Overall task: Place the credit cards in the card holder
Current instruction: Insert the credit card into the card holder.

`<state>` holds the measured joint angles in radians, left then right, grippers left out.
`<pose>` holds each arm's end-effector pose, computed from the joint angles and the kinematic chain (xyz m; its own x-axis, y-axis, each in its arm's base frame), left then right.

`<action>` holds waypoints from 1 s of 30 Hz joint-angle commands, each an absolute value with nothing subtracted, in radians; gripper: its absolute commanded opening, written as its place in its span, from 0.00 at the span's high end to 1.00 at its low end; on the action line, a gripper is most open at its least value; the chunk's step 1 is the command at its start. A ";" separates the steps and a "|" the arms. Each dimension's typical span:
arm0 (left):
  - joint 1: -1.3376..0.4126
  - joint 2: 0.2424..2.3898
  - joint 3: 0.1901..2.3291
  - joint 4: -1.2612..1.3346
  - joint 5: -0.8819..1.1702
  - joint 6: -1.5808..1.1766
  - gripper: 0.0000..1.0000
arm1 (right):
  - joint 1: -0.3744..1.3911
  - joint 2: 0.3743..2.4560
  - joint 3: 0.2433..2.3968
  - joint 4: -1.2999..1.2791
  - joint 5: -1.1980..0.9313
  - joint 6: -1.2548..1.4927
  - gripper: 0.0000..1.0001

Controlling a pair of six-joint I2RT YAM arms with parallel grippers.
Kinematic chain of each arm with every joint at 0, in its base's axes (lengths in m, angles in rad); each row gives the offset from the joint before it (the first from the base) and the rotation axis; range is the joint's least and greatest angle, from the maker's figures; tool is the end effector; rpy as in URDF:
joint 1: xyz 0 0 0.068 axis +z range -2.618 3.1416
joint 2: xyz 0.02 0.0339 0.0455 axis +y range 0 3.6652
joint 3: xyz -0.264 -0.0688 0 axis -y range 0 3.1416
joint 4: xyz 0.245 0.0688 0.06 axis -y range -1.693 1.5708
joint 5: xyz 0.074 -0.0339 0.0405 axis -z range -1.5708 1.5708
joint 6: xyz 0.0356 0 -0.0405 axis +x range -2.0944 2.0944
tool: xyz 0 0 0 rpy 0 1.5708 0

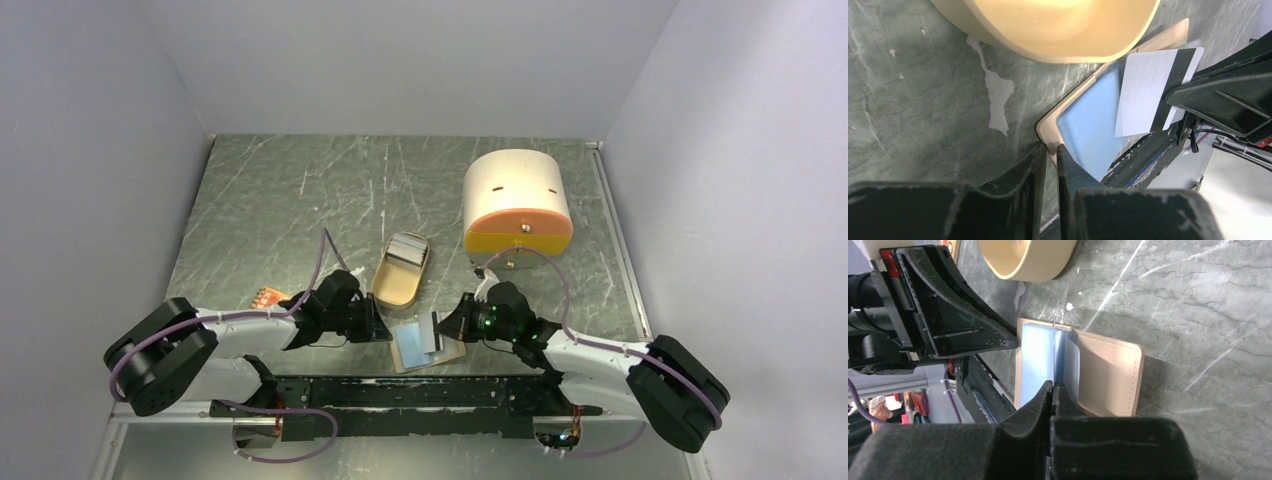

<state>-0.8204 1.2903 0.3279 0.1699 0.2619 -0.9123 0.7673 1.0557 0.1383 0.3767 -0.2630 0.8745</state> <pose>0.1380 -0.1615 0.1233 -0.9540 -0.0971 -0.2838 0.1241 0.7337 -0.6681 0.1227 0.1312 0.1294 -0.8750 0.1854 -0.4472 -0.2486 0.6207 0.7436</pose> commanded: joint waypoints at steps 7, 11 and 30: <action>-0.832 1.298 0.344 0.144 0.248 -0.906 0.80 | 0.759 1.015 0.118 0.330 -0.275 0.844 1.00; -0.837 1.310 0.345 0.149 0.249 -0.911 0.80 | 0.759 1.052 0.121 0.345 -0.287 0.856 1.00; -0.846 1.348 0.359 0.126 0.234 -0.910 0.80 | 0.756 1.068 0.156 0.256 -0.331 0.839 1.00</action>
